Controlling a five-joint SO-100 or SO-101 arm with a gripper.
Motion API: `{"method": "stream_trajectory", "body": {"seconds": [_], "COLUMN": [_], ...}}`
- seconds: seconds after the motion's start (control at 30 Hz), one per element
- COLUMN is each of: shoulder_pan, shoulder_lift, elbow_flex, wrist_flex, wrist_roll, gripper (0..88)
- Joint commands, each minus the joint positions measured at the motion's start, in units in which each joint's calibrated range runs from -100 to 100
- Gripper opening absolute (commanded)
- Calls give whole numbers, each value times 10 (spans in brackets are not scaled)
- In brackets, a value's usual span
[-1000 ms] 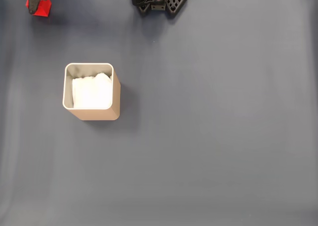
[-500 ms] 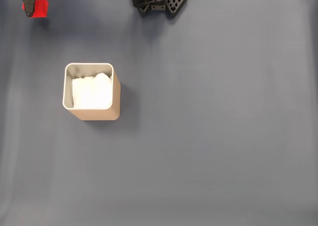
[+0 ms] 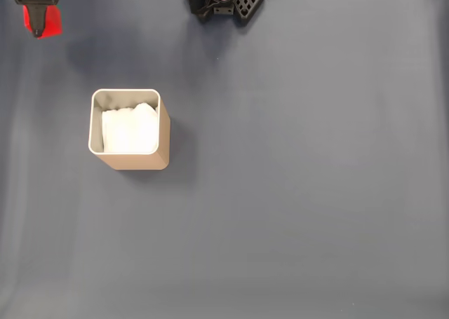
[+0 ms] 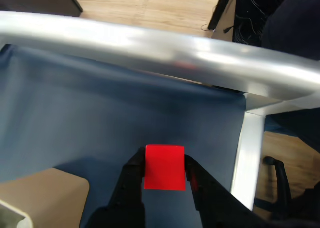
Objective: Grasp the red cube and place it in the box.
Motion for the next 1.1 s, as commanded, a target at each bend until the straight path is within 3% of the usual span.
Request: {"method": "stream_trajectory", "body": {"seconds": [0.0, 1.07], "shoulder_pan": [-23, -289], "shoulder_lift": [-37, -128], "elbow_flex": [-52, -126], "wrist_flex": [39, 192], "wrist_roll": [6, 49], "gripper": [2, 5]}}
